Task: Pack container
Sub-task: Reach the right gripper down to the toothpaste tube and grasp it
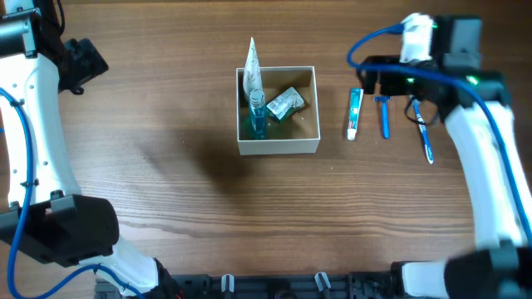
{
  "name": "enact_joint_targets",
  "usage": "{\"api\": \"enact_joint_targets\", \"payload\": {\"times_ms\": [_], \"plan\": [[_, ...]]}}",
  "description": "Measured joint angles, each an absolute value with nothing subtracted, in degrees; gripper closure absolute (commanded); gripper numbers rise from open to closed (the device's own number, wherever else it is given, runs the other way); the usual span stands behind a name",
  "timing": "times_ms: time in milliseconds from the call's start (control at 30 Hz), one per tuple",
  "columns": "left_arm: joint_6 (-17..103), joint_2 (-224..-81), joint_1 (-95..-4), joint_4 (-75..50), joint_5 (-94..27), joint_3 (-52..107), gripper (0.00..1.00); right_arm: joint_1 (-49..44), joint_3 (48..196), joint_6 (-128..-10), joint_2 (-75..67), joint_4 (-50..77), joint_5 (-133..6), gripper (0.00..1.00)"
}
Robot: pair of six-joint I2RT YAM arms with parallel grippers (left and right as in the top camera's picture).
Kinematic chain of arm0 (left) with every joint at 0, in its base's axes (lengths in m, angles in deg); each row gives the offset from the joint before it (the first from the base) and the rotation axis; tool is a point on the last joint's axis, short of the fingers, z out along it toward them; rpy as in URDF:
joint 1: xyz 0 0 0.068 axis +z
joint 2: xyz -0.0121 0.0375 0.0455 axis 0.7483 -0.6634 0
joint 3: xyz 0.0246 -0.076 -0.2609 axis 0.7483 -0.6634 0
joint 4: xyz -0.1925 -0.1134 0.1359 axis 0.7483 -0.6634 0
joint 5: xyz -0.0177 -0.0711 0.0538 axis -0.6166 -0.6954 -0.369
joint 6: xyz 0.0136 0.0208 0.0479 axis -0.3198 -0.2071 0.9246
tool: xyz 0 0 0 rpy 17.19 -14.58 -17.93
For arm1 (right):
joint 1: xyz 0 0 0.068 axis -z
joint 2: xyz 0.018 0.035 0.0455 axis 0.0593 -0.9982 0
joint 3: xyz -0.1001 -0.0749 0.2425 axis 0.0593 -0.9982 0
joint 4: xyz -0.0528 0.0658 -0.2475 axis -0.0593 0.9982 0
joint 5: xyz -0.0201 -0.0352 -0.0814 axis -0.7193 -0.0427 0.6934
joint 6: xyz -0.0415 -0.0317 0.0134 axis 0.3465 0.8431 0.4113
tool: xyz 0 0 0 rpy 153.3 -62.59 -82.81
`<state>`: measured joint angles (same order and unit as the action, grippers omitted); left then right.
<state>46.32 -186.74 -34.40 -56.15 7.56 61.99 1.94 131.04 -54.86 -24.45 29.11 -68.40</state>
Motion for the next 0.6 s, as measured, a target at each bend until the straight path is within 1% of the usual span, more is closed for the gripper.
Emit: {"api": "enact_joint_targets", "payload": {"times_ms": [100,233,467,600], "plan": [[46.3,-186.7,-34.4,-56.2,7.6,62.0,0.00,2.0,131.2,-56.9,-30.9,32.3,-68.8,0.00],[46.3,-186.7,-34.4,-56.2,7.5,62.0,0.00,1.9,131.2,-62.9,-38.2,35.1,-69.0,0.00],[46.3,-186.7,-34.4,-56.2,7.5,62.0,0.00,-0.1,131.2,-67.5,-43.6,36.2,-66.2,0.00],[46.3,-186.7,-34.4,-56.2,7.5,62.0,0.00,-1.5,131.2,-69.9,-44.5,34.5,-62.9,0.00]]}}
